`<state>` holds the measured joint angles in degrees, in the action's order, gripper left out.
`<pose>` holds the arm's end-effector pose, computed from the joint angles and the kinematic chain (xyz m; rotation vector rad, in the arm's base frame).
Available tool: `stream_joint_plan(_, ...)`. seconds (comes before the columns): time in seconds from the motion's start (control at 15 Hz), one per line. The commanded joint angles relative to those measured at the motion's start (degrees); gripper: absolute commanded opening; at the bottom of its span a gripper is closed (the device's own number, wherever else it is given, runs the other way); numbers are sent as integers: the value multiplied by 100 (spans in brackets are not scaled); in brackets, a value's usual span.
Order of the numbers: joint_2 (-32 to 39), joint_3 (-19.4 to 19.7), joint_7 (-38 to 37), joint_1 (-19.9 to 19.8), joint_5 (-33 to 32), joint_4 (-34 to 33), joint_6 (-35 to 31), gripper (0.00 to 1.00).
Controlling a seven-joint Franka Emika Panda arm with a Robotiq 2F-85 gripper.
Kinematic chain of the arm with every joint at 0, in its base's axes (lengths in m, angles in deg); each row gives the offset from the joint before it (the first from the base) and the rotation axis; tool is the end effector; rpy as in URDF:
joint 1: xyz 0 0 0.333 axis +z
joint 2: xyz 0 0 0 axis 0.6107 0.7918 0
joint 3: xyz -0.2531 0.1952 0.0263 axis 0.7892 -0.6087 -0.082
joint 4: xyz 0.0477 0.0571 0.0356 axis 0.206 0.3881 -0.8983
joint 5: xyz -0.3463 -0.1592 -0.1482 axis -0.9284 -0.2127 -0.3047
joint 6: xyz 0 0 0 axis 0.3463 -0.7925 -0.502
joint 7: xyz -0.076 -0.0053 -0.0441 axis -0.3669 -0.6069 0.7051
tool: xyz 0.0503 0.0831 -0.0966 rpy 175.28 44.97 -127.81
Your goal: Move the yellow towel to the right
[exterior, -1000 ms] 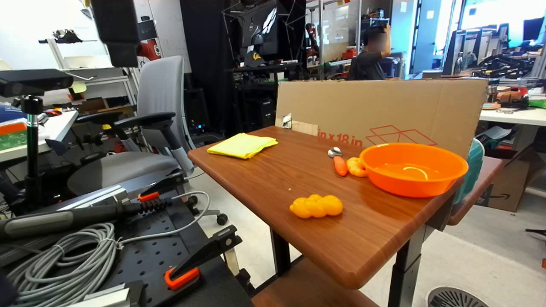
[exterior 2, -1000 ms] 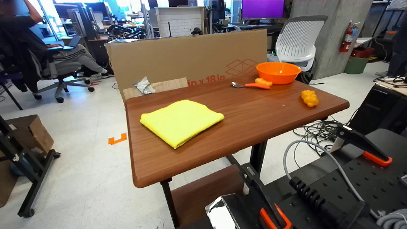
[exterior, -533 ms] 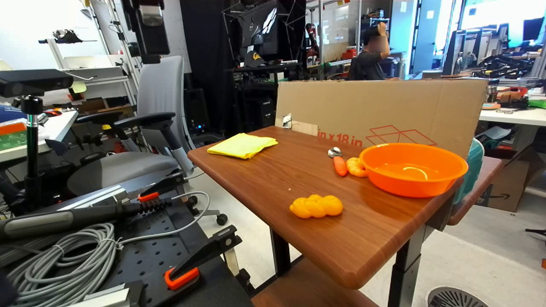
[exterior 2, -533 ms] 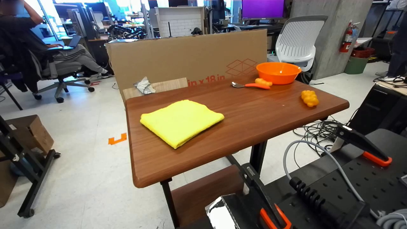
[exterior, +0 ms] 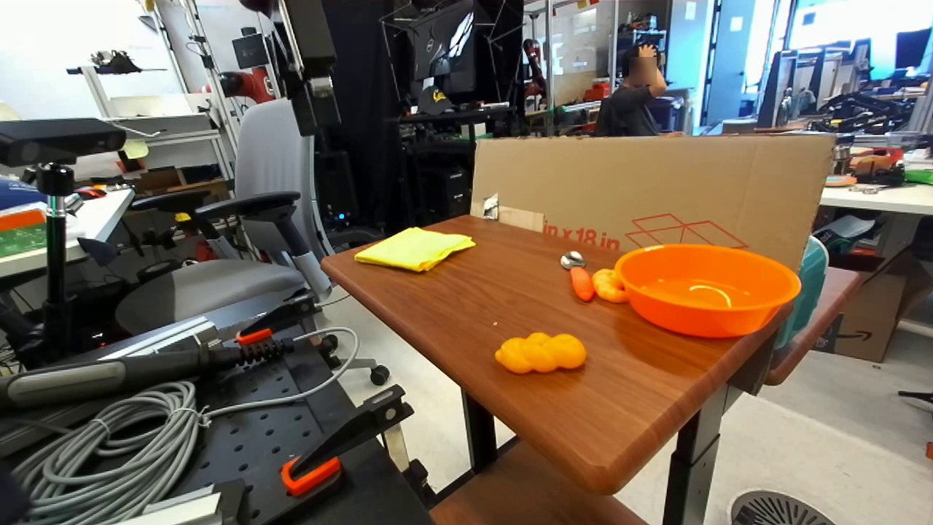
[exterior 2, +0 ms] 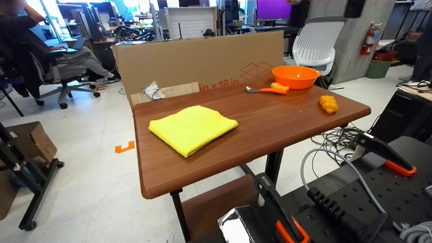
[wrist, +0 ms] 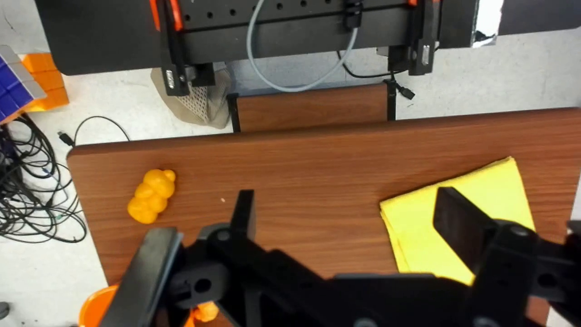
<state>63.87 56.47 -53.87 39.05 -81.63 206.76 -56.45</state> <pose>0.4036 0.0586 0.3269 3.0422 -0.0558 0.0505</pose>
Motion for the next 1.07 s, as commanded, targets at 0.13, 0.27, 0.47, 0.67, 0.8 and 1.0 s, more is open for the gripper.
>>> stream_joint_plan(0.13, 1589, -701, -1114, 206, -552, -999, -555, 100)
stream_joint_plan(0.27, 2020, -731, -1370, 317, -848, -1258, -817, 100)
stream_joint_plan(0.47, 2683, -614, -1431, 549, -1026, -1661, -1131, 100)
stream_joint_plan(0.67, 3305, -455, -1369, 781, -1109, -1999, -1519, 100)
stream_joint_plan(0.8, 3654, -318, -1330, 957, -1156, -2192, -1676, 100)
stream_joint_plan(1.0, 4127, -82, -1277, 1214, -1127, -2471, -1836, 100)
